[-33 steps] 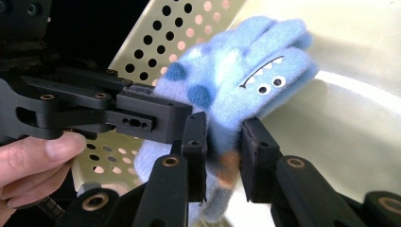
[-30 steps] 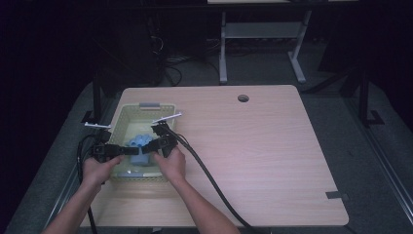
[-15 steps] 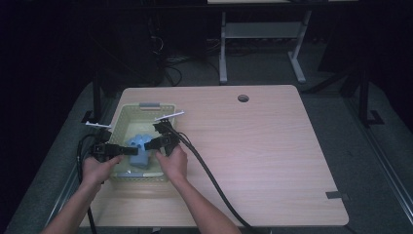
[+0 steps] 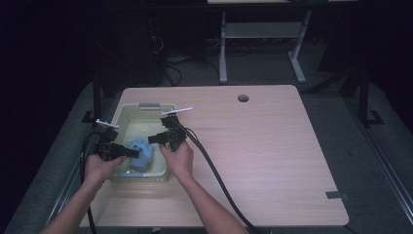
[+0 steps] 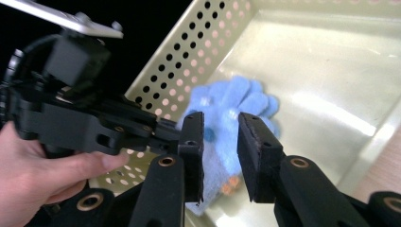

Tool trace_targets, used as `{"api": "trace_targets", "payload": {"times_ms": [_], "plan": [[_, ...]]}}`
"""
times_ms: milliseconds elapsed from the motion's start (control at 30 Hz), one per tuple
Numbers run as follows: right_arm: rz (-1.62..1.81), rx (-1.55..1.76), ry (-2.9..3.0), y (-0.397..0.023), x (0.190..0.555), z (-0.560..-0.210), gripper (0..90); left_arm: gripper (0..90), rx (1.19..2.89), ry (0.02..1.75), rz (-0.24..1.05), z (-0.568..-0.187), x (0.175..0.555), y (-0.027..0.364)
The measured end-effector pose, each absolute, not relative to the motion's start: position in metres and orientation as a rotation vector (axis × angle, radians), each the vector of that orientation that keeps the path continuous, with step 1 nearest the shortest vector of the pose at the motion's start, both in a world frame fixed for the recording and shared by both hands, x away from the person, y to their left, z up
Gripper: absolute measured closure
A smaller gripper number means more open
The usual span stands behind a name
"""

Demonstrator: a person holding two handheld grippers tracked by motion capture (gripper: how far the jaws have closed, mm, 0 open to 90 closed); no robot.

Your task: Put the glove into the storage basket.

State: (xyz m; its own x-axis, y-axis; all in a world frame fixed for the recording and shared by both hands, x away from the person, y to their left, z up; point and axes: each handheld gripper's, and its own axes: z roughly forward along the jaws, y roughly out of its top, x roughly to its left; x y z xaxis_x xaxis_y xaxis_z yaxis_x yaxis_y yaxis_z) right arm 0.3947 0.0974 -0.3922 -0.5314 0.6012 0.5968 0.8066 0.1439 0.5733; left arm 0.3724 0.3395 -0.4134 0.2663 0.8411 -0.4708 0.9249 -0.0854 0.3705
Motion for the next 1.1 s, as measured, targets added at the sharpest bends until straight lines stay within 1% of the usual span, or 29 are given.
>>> {"api": "trace_targets", "payload": {"times_ms": [33, 233, 267, 500, 567, 733, 833, 900, 967, 1100], "plan": [[-1.344, -1.376, -2.193, 0.096, 0.395, -0.392, 71.2, 79.6, 1.942, 1.595, -0.172, -0.413, 0.372, 0.339], [-1.343, -1.365, -2.180, 0.088, 0.394, -0.388, 69.1, 63.4, 1.918, 1.636, -0.127, -0.412, 0.372, 0.342], [-1.351, -1.360, -2.182, 0.088, 0.394, -0.388, 69.1, 61.9, 1.914, 1.638, -0.127, -0.412, 0.372, 0.343], [-1.366, -1.358, -2.153, 0.081, 0.395, -0.386, 66.2, 60.8, 1.819, 1.638, -0.078, -0.402, 0.371, 0.353], [-1.374, -1.349, -2.157, 0.078, 0.396, -0.386, 64.3, 59.7, 1.829, 1.626, -0.061, -0.399, 0.371, 0.356], [-1.386, -1.349, -2.129, 0.071, 0.395, -0.384, 62.4, 59.4, 1.777, 1.616, -0.054, -0.392, 0.369, 0.356], [-1.408, -1.352, -2.104, 0.064, 0.396, -0.384, 60.6, 59.3, 1.780, 1.561, -0.037, -0.390, 0.369, 0.358], [-1.425, -1.354, -2.089, 0.059, 0.396, -0.383, 59.7, 57.8, 1.762, 1.546, -0.054, -0.389, 0.369, 0.356], [-1.428, -1.354, -2.074, 0.055, 0.396, -0.382, 58.5, 53.9, 1.736, 1.522, -0.067, -0.388, 0.369, 0.354], [-1.461, -1.361, -2.050, 0.044, 0.397, -0.380, 57.2, 50.6, 1.709, 1.488, -0.072, -0.386, 0.369, 0.349]]}}
